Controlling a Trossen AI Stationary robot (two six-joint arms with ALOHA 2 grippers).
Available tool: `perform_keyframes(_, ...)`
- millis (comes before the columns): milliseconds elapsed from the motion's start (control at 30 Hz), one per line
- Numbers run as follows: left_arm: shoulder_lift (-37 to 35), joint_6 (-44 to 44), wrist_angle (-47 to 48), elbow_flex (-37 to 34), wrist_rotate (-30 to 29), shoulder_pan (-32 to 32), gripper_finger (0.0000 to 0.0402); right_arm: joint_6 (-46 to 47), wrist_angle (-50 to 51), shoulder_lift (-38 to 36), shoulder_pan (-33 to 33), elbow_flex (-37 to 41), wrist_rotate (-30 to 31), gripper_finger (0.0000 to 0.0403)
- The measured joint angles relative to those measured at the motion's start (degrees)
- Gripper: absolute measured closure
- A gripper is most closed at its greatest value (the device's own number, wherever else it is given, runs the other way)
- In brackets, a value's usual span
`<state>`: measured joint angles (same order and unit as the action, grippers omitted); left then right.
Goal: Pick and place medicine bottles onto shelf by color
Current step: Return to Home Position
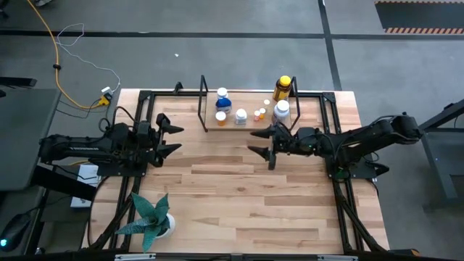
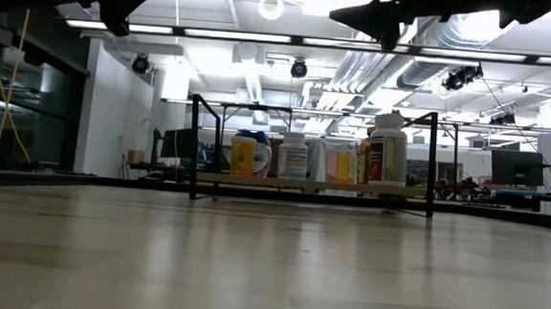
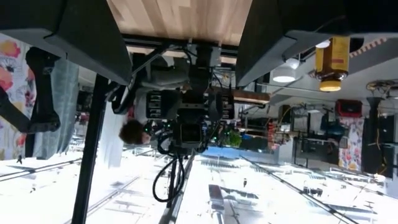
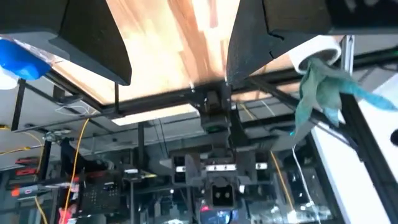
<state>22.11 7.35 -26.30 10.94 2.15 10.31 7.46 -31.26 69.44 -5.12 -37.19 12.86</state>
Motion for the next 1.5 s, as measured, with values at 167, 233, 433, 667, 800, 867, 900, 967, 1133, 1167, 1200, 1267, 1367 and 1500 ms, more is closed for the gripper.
perform_keyframes(167,-0.04,0.00,0.59,0.00,0.16,0.00,0.0124,-0.79,11.24,-6.21,0.14,0.00,0.91,0.0148)
perform_keyframes(233,-0.04,0.00,0.94,0.00,0.17,0.00,0.0124,-0.85,14.39,-10.37,-0.65,1.42,3.11,0.0148)
perform_keyframes(433,-0.02,-0.01,0.78,0.00,0.17,0.00,0.0124,-0.85,4.11,-26.35,-2.91,16.43,14.70,0.0148)
perform_keyframes(667,-0.02,-0.02,0.74,0.00,0.00,0.00,0.0124,0.05,0.93,-42.46,-1.61,26.46,8.57,0.0148)
perform_keyframes(800,0.00,-0.02,0.76,0.00,-0.02,0.00,0.0124,-0.88,4.02,-47.00,-1.64,26.97,4.87,0.0148)
perform_keyframes(867,0.02,-0.02,0.80,0.00,0.00,0.00,0.0124,-1.02,6.47,-48.62,-1.63,26.97,4.74,0.0148)
perform_keyframes(900,0.02,-0.02,0.78,0.00,-0.02,0.00,0.0124,-1.02,7.85,-49.36,-1.63,26.97,4.72,0.0148)
perform_keyframes(967,0.01,-0.02,0.82,0.00,-0.02,0.00,0.0124,-0.94,10.19,-50.67,-1.63,26.97,4.83,0.0148)
perform_keyframes(1133,0.02,-0.02,0.92,0.02,-0.02,0.00,0.0124,-0.94,14.47,-53.90,-1.63,26.97,6.11,0.0148)
perform_keyframes(1167,0.02,-0.02,0.96,0.02,-0.02,0.00,0.0124,-1.02,15.48,-54.54,-1.63,26.97,6.11,0.0148)
perform_keyframes(1200,0.02,-0.02,0.98,0.02,-0.02,0.00,0.0124,-1.02,16.64,-55.20,-1.63,26.98,6.11,0.0148)
perform_keyframes(1267,0.01,-0.02,0.98,0.02,-0.02,0.00,0.0124,-1.01,16.80,-56.32,-1.63,27.75,6.10,0.0148)
perform_keyframes(1367,0.02,-0.02,0.98,0.02,0.00,0.00,0.0124,-1.15,15.75,-58.17,-1.63,29.76,6.29,0.0148)
perform_keyframes(1500,0.00,-0.02,0.98,0.02,-0.02,0.00,0.0124,-1.52,14.33,-60.21,-1.63,31.66,7.46,0.0151)
